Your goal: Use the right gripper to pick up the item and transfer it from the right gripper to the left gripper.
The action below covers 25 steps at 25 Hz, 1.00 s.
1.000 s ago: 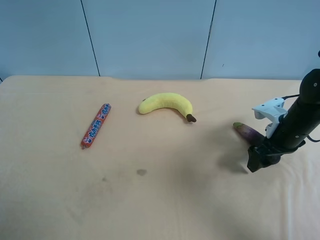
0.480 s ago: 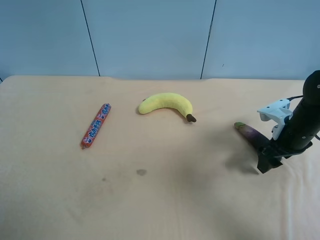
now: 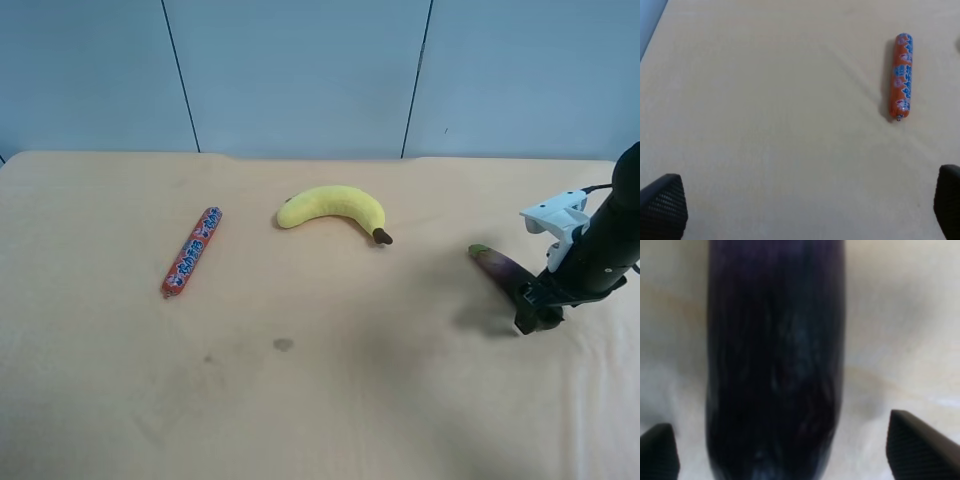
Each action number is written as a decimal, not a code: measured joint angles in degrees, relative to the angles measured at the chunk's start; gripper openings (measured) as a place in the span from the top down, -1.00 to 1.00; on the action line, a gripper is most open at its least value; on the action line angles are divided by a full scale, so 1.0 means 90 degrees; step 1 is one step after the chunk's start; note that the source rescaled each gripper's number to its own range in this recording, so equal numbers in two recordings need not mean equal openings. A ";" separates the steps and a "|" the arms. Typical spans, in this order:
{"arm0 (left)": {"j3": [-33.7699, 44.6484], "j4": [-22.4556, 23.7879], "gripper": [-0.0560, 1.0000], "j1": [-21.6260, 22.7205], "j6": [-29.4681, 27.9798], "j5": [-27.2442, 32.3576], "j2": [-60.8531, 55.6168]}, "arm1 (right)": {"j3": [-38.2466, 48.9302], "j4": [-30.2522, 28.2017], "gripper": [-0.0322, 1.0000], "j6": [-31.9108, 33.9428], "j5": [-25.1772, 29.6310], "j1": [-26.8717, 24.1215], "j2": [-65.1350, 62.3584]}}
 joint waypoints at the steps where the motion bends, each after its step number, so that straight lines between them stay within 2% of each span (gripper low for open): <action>1: 0.0000 0.0000 -1.00 0.0000 0.0000 0.0000 0.0000 | 0.0000 -0.0013 -0.29 0.0000 -0.0015 0.0000 0.0000; 8: 0.0000 0.0000 -1.00 0.0000 0.0000 0.0000 0.0000 | 0.0000 -0.0145 -0.29 0.0000 -0.0176 0.0000 0.0000; 14: 0.0000 0.0000 -1.00 0.0000 0.0000 0.0000 0.0000 | 0.0000 -0.0145 -0.04 0.0000 -0.0351 0.0000 0.0000; 25: 0.0000 0.0000 -1.00 0.0000 0.0000 0.0000 0.0000 | -0.0006 0.0123 0.03 0.0007 -0.0460 -0.0005 0.0290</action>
